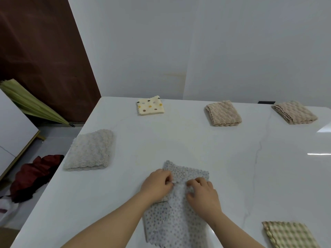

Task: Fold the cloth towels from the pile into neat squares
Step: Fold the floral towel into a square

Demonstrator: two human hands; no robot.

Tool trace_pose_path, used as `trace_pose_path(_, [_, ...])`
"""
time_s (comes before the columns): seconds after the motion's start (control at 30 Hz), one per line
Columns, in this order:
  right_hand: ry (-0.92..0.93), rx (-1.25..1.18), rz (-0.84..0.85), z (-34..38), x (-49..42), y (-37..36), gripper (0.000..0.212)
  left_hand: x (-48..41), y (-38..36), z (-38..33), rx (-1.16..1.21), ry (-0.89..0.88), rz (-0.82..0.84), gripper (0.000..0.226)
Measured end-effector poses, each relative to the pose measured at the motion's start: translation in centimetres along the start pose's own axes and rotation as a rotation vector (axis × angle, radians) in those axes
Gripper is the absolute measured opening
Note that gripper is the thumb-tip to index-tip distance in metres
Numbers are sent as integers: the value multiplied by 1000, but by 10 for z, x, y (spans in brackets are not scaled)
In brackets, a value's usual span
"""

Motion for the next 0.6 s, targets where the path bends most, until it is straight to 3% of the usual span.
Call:
trace_pose_path(0.13, [-8, -1, -1, -3, -9, 3, 36, -4, 23, 23, 247, 204, -160, 10])
trace_pose_path(0.4, [-31, -2, 9, -3, -17, 4, 34, 1, 41, 59, -72, 389, -229, 11])
trace_pose_path(0.53, [-31, -20, -6, -1, -22, 6, 36, 4, 47, 35, -200, 245, -418, 17])
trace_pose_path(0.6, [-30, -19, -23, -1, -23, 8, 37, -2, 38, 20, -195, 83, -369, 25])
Point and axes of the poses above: each hand's wrist, its own x-axis away from the middle knuckle, its own y-axis out of the back of the hand, z = x × y, the point moved 5 cm from there along -x, towards the middle knuckle, and after that the axes turned 9 degrees about -z, right-handed, at the moved point
